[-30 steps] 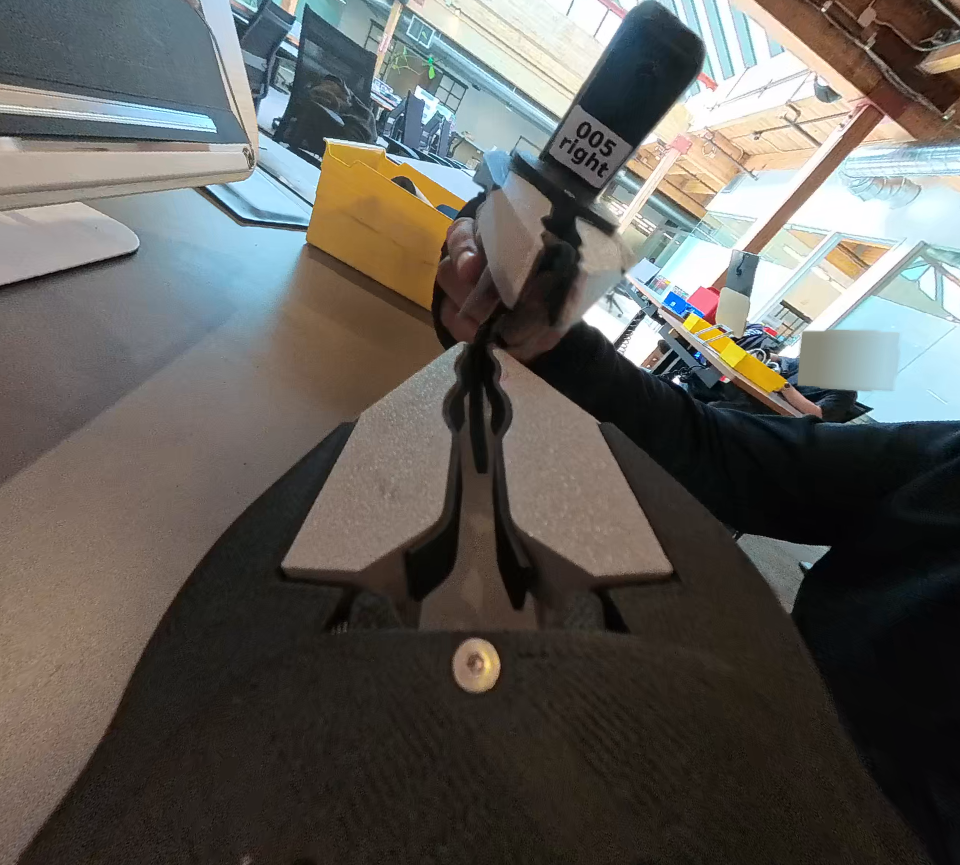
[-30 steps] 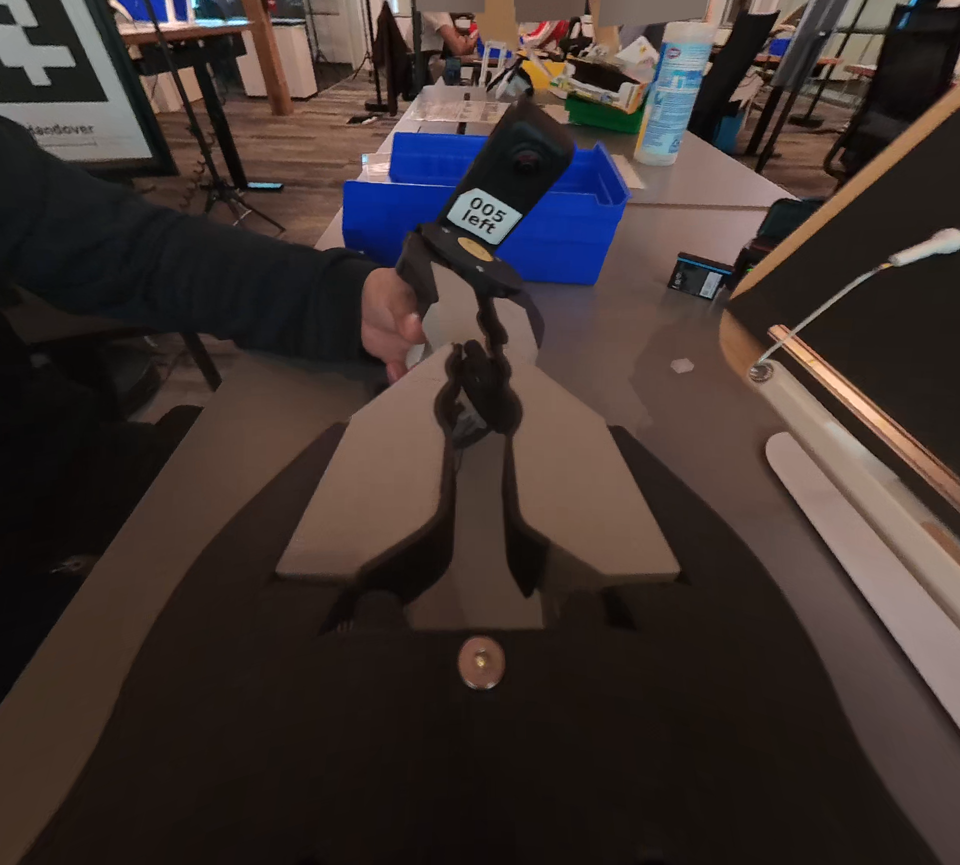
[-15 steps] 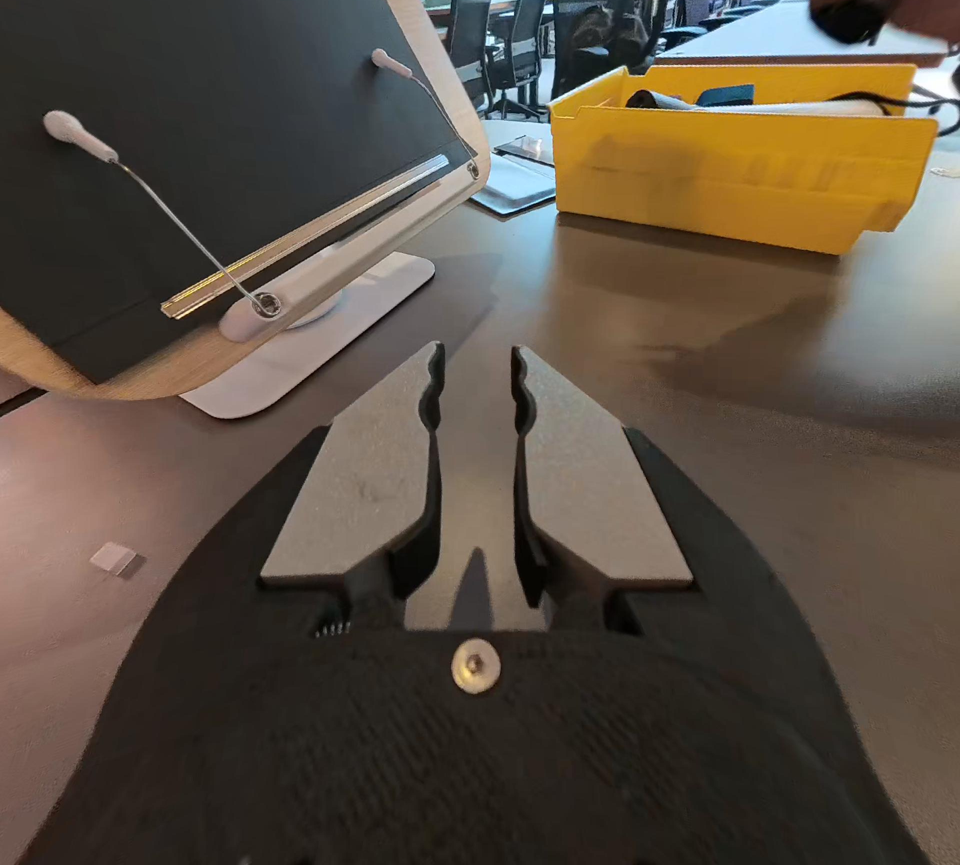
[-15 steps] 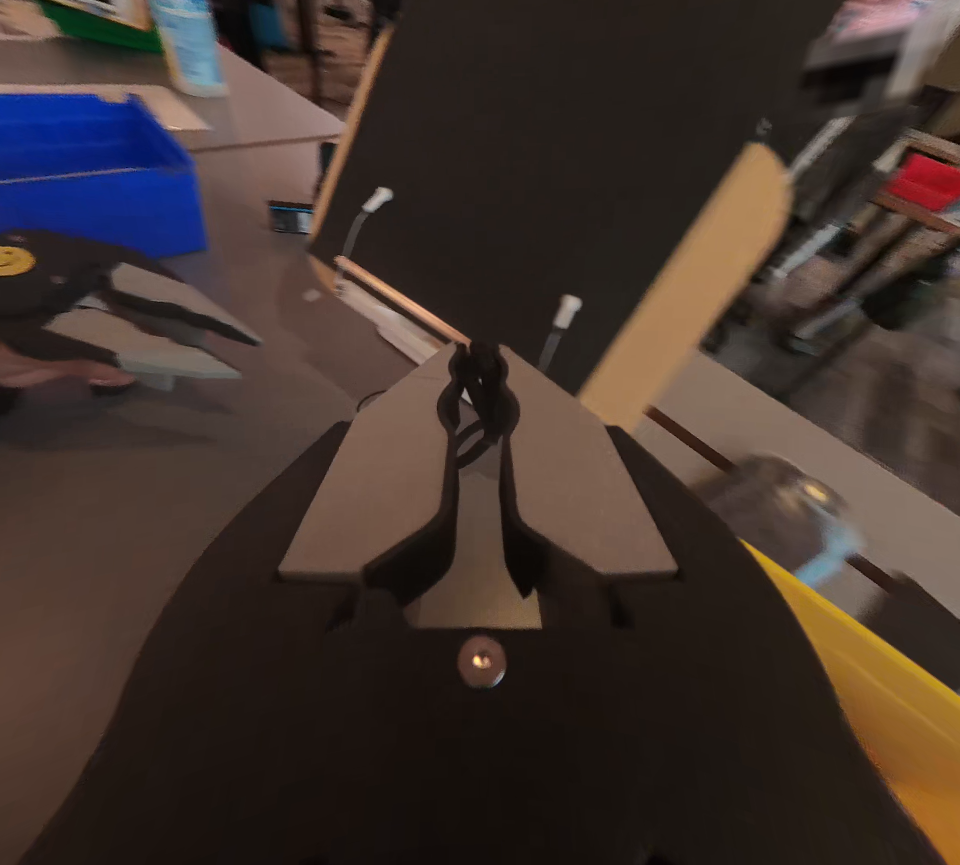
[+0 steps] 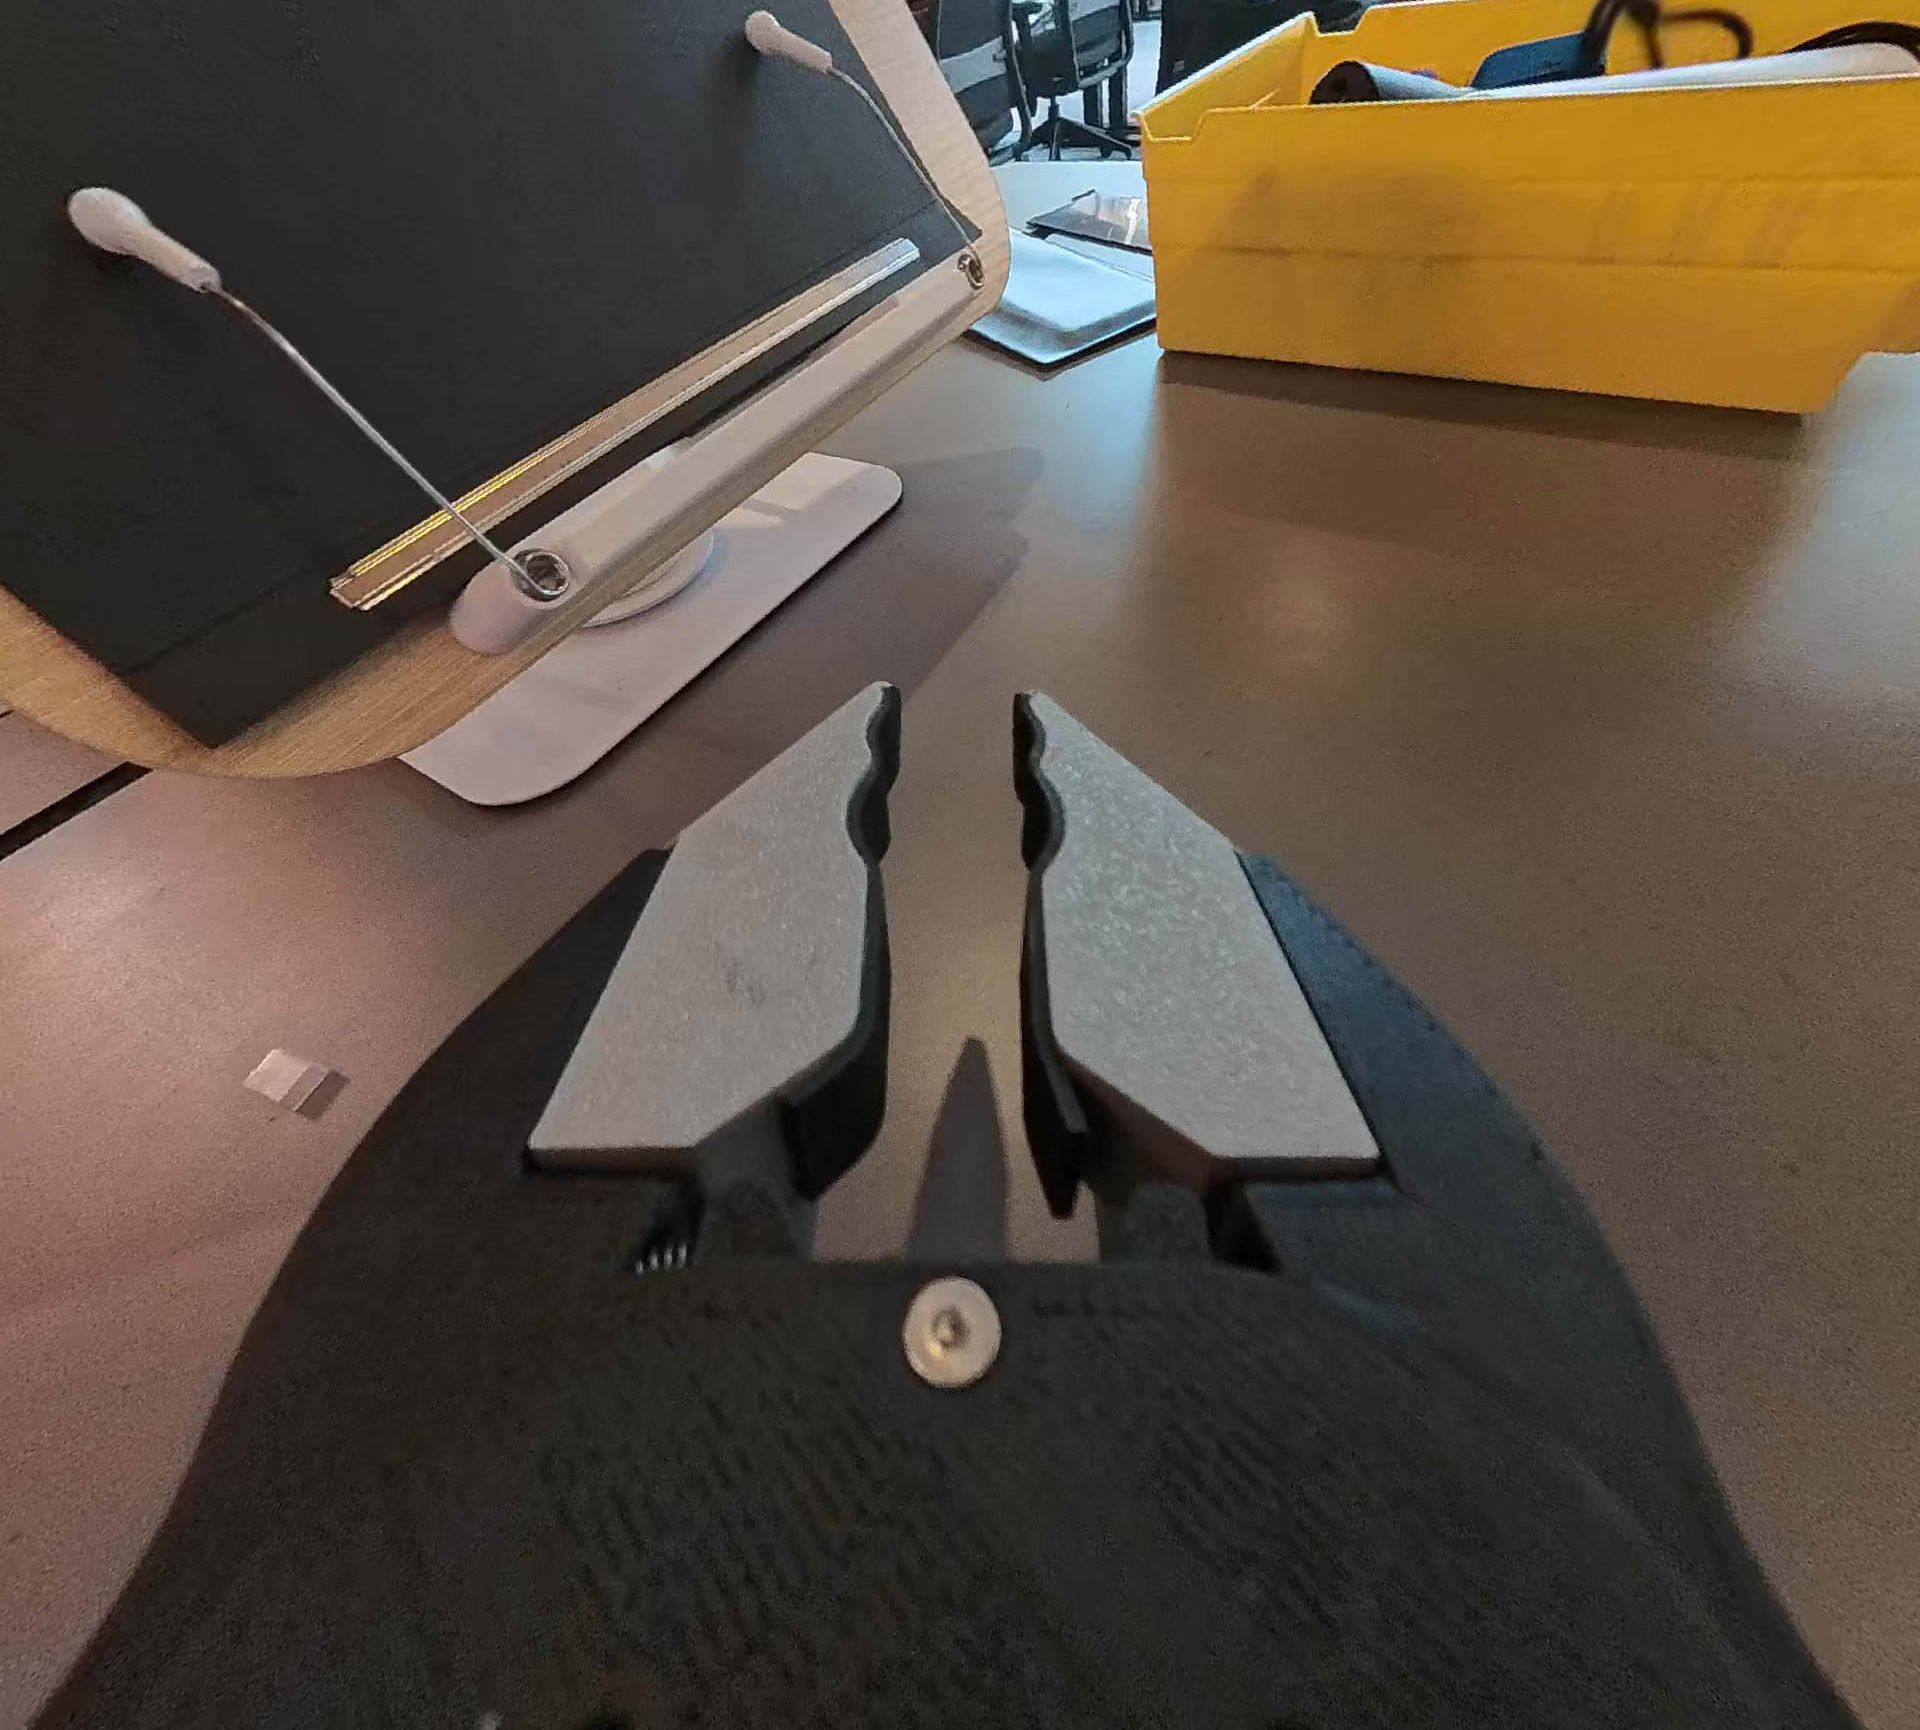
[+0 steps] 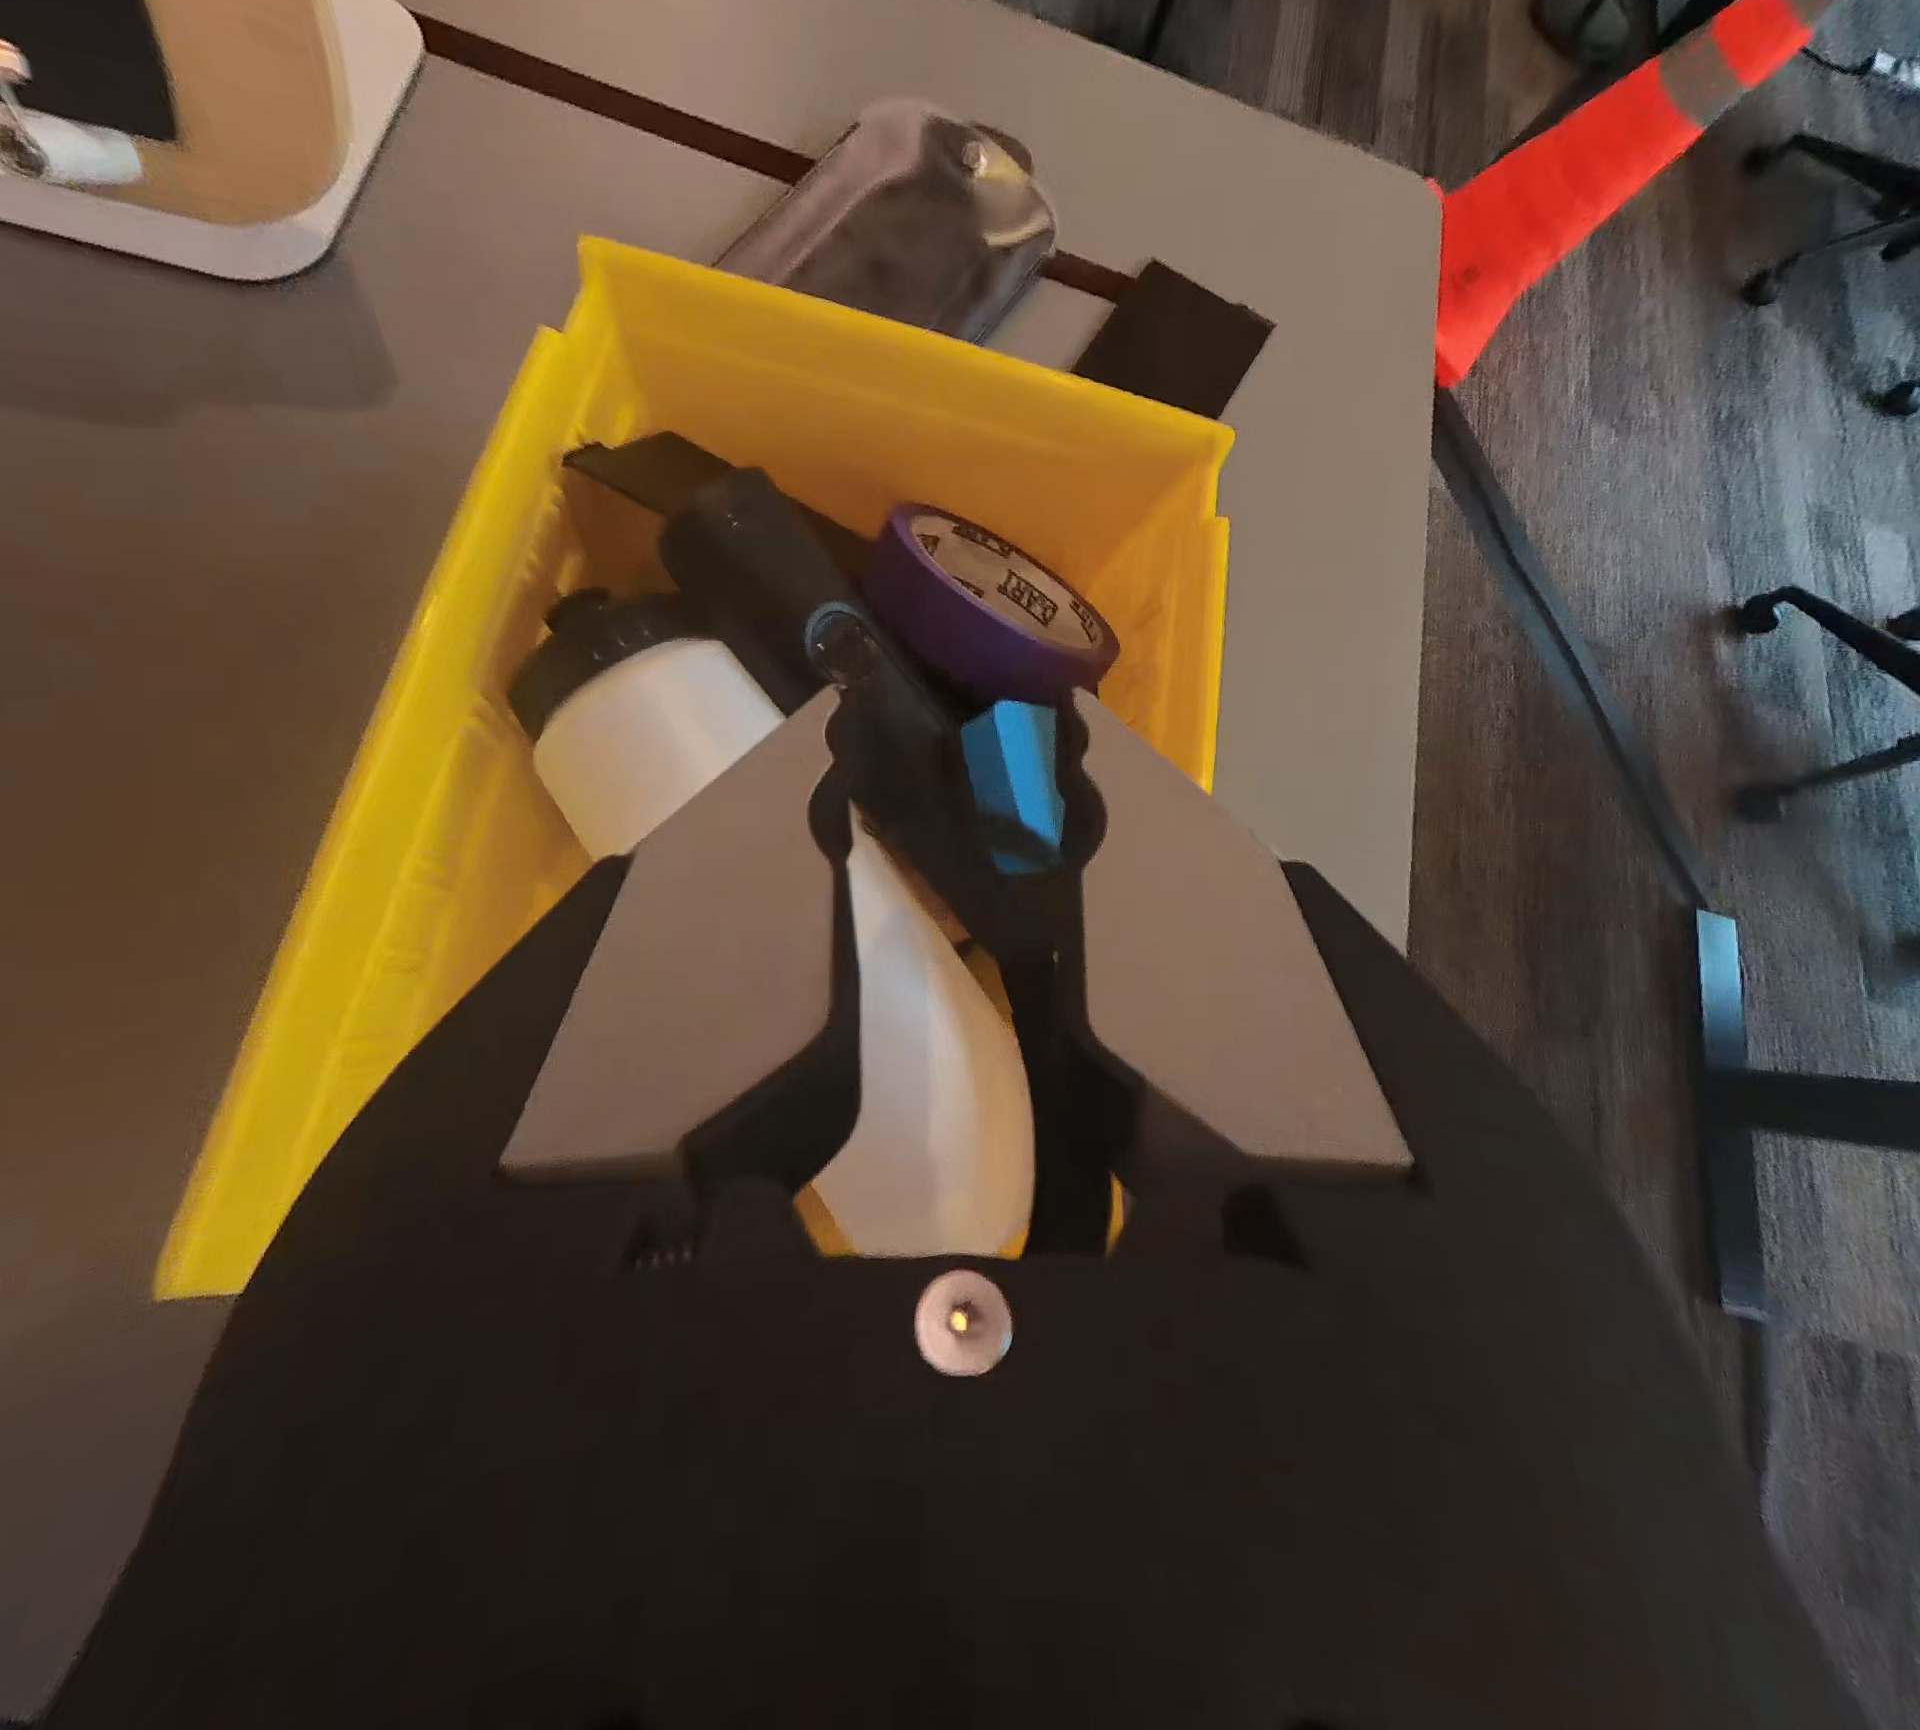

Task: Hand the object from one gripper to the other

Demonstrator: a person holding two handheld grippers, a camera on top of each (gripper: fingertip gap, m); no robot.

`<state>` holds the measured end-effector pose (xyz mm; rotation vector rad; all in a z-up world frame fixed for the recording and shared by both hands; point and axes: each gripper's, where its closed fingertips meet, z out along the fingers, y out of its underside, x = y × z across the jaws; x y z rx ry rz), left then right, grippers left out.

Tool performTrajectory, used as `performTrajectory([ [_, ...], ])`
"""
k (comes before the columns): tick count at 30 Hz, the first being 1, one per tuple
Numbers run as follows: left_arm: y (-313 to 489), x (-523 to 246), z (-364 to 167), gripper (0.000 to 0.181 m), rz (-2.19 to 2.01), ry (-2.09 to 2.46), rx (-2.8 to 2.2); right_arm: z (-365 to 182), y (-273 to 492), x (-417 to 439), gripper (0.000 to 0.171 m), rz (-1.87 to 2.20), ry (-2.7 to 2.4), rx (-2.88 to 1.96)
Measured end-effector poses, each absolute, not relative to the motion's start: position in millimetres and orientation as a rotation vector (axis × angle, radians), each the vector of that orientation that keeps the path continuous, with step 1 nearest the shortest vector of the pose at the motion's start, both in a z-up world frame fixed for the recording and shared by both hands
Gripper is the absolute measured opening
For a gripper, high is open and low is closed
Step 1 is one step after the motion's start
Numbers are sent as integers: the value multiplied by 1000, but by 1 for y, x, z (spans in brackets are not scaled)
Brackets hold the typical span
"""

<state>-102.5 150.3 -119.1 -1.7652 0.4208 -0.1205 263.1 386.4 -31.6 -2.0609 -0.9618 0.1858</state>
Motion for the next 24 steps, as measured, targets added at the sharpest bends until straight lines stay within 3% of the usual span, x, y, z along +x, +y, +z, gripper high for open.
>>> performTrajectory([
  [6,152,-108,-118,18,-90,405,-1759,13,345,194,49,359,-1044,-1899],
  [12,154,-113,-117,20,-45,395,-1752,33,235,44,76,1048,-1158,-1620],
  [15,155,-120,-117,28,-7,373,-1756,-5,208,-24,87,1187,-1176,-1583],
  [20,156,-127,-116,29,34,368,-1754,-100,204,-107,84,1160,-1204,-1650],
  [24,157,-129,-118,27,53,380,-1766,-132,206,-128,81,1060,-1259,-1622],
])
